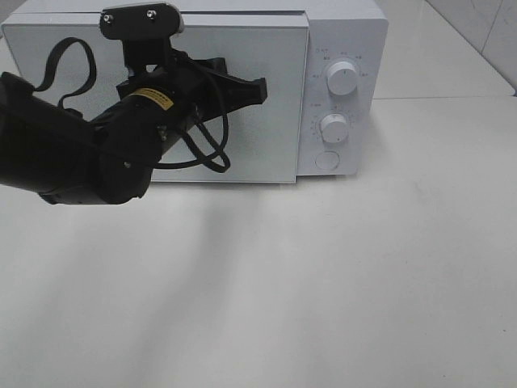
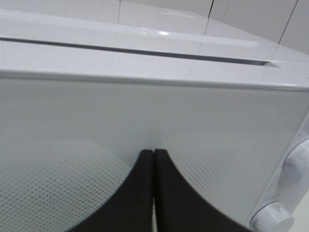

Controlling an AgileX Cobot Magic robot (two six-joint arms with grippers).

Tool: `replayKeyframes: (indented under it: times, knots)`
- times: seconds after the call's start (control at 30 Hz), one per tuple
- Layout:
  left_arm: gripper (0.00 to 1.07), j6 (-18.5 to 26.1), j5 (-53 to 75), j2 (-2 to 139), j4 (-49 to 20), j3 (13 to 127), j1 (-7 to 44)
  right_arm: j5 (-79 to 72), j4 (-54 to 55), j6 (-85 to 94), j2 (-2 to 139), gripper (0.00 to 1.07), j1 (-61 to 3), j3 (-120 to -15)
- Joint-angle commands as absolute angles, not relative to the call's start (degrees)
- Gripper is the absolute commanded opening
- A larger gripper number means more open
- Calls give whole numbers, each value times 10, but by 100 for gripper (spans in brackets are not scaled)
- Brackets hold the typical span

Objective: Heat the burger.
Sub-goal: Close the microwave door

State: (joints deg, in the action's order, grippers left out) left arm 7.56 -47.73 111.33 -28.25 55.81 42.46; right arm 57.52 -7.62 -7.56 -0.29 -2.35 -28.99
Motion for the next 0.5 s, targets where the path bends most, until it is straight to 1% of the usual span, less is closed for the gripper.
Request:
replayKeyframes:
  times: [0.03,0.13,0.2,0.33,0.37,0.5]
  knots:
    - [0,80,-492,1129,-303,591,418,576,-77,-78,-17,72,-19,-289]
    - [0,85,-494,1132,-308,595,418,576,-77,-78,-17,72,-19,-289]
    - [0,120,-493,1144,-336,614,415,576,-77,-78,-17,72,-19,-289]
    - [0,130,-493,1147,-348,624,415,576,-77,-78,-17,72,-19,-289]
    - [0,142,-494,1148,-347,629,415,576,-77,-78,-17,72,-19,-289]
    - [0,143,-492,1148,-347,631,415,576,-77,-78,-17,72,-19,-289]
